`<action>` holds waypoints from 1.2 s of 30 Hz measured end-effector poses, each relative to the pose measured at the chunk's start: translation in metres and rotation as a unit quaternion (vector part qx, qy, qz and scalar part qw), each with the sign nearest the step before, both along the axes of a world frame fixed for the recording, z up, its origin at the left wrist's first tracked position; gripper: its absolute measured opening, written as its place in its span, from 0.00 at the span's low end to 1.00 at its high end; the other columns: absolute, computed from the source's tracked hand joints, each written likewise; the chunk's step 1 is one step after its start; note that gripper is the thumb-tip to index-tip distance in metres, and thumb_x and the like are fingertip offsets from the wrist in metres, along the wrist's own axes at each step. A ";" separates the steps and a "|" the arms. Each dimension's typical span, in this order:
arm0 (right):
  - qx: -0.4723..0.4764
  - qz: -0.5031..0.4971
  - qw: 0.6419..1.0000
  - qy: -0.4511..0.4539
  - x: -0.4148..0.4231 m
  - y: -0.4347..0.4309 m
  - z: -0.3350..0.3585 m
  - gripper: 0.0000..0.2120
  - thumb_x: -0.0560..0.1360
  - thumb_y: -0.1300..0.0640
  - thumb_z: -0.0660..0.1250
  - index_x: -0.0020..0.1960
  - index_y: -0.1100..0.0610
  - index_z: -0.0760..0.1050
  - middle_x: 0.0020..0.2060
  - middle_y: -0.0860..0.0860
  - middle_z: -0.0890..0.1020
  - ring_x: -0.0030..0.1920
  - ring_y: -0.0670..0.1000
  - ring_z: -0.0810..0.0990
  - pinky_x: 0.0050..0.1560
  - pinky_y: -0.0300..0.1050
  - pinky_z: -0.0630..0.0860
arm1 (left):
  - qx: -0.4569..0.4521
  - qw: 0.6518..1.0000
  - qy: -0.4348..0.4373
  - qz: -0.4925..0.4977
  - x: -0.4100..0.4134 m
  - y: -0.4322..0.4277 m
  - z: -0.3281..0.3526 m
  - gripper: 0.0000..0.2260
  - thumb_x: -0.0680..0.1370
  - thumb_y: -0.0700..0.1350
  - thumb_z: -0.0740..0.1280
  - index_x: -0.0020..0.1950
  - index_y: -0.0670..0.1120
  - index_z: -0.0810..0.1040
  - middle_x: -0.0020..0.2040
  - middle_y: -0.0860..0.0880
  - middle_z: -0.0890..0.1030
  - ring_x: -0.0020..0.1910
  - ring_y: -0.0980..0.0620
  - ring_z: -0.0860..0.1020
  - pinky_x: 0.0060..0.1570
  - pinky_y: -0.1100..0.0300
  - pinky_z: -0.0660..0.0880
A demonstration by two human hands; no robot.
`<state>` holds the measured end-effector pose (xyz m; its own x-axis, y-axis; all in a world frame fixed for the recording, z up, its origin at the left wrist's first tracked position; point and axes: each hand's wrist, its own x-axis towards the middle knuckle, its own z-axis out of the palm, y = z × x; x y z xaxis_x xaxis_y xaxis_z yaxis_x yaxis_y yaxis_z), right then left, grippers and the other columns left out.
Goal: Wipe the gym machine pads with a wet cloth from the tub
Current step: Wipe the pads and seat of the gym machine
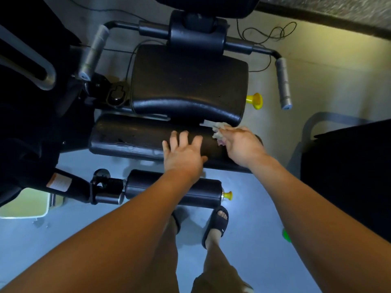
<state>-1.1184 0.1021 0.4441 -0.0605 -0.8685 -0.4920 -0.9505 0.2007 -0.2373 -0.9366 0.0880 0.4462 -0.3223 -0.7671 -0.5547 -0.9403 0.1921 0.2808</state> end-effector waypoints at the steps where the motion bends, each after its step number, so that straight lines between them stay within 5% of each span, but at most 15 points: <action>1: -0.003 -0.007 1.000 0.013 -0.015 0.006 -0.003 0.20 0.83 0.55 0.59 0.74 0.49 0.73 0.70 0.53 0.77 0.63 0.62 0.73 0.68 0.51 0.71 | -0.011 1.000 -0.006 0.002 0.000 0.004 -0.003 0.25 0.81 0.58 0.62 0.77 0.58 0.59 0.79 0.46 0.54 0.80 0.39 0.45 0.77 0.37 0.46; 6: 0.038 -0.043 0.997 0.053 -0.049 0.017 0.003 0.17 0.84 0.56 0.54 0.65 0.57 0.78 0.64 0.57 0.78 0.60 0.63 0.76 0.66 0.50 0.68 | -0.045 0.998 -0.042 0.018 -0.011 0.015 -0.008 0.24 0.83 0.54 0.61 0.77 0.58 0.57 0.81 0.45 0.52 0.80 0.39 0.42 0.77 0.36 0.46; 11: -0.032 -0.008 0.997 -0.066 -0.033 0.036 0.005 0.18 0.84 0.47 0.58 0.69 0.49 0.79 0.73 0.49 0.74 0.71 0.59 0.70 0.74 0.49 0.64 | -0.062 0.994 -0.070 0.050 -0.025 0.025 -0.010 0.24 0.83 0.51 0.60 0.77 0.57 0.56 0.82 0.45 0.49 0.81 0.40 0.42 0.77 0.37 0.46; 15: -0.102 -0.030 0.990 -0.096 -0.051 0.049 -0.005 0.13 0.81 0.57 0.65 0.62 0.54 0.83 0.64 0.54 0.81 0.64 0.61 0.76 0.65 0.44 0.70 | -0.054 0.994 -0.064 0.068 -0.028 0.028 -0.010 0.26 0.84 0.49 0.60 0.80 0.56 0.54 0.82 0.45 0.47 0.81 0.41 0.41 0.78 0.39 0.46; 18: -0.121 -0.095 0.984 -0.091 -0.049 0.051 -0.008 0.22 0.80 0.58 0.66 0.73 0.56 0.71 0.63 0.59 0.75 0.62 0.62 0.74 0.63 0.48 0.71 | -0.050 0.994 -0.067 0.077 -0.031 0.031 -0.009 0.27 0.84 0.47 0.59 0.80 0.55 0.52 0.83 0.46 0.45 0.81 0.42 0.40 0.78 0.40 0.46; 20: -0.125 -0.033 0.987 -0.094 -0.038 0.054 -0.009 0.25 0.81 0.57 0.65 0.77 0.55 0.66 0.65 0.59 0.72 0.65 0.61 0.70 0.66 0.50 0.70 | -0.049 0.993 -0.073 0.082 -0.033 0.033 -0.011 0.27 0.84 0.47 0.59 0.81 0.56 0.52 0.83 0.47 0.44 0.81 0.43 0.40 0.78 0.41 0.45; 24: -0.153 0.065 0.983 -0.077 -0.041 0.072 -0.014 0.22 0.80 0.58 0.66 0.74 0.57 0.71 0.61 0.59 0.74 0.62 0.61 0.70 0.60 0.54 0.74 | -0.040 0.991 -0.090 0.092 -0.039 0.036 -0.009 0.29 0.83 0.44 0.60 0.81 0.55 0.51 0.83 0.47 0.43 0.81 0.42 0.39 0.78 0.40 0.45; 27: -0.221 -0.053 0.973 -0.041 -0.065 0.088 -0.025 0.20 0.76 0.65 0.69 0.68 0.59 0.77 0.57 0.60 0.77 0.56 0.64 0.74 0.56 0.55 0.77 | 0.010 0.987 -0.080 0.139 -0.057 0.031 0.003 0.34 0.78 0.41 0.65 0.80 0.50 0.51 0.82 0.46 0.42 0.80 0.39 0.39 0.78 0.38 0.46; 30: -0.241 -0.108 0.964 -0.041 -0.059 0.094 -0.031 0.19 0.74 0.68 0.69 0.64 0.61 0.79 0.58 0.59 0.78 0.54 0.64 0.74 0.56 0.52 0.75 | 0.052 0.980 -0.060 0.185 -0.075 0.021 0.011 0.33 0.78 0.51 0.65 0.79 0.47 0.55 0.82 0.45 0.45 0.80 0.37 0.41 0.76 0.34 0.50; 36: -0.235 0.038 0.969 -0.064 -0.051 0.112 -0.038 0.26 0.72 0.68 0.72 0.69 0.58 0.75 0.60 0.57 0.76 0.57 0.61 0.74 0.53 0.56 0.79 | -0.025 0.984 -0.082 0.154 -0.076 0.038 -0.005 0.30 0.80 0.63 0.60 0.75 0.48 0.59 0.81 0.44 0.50 0.80 0.37 0.45 0.72 0.32 0.54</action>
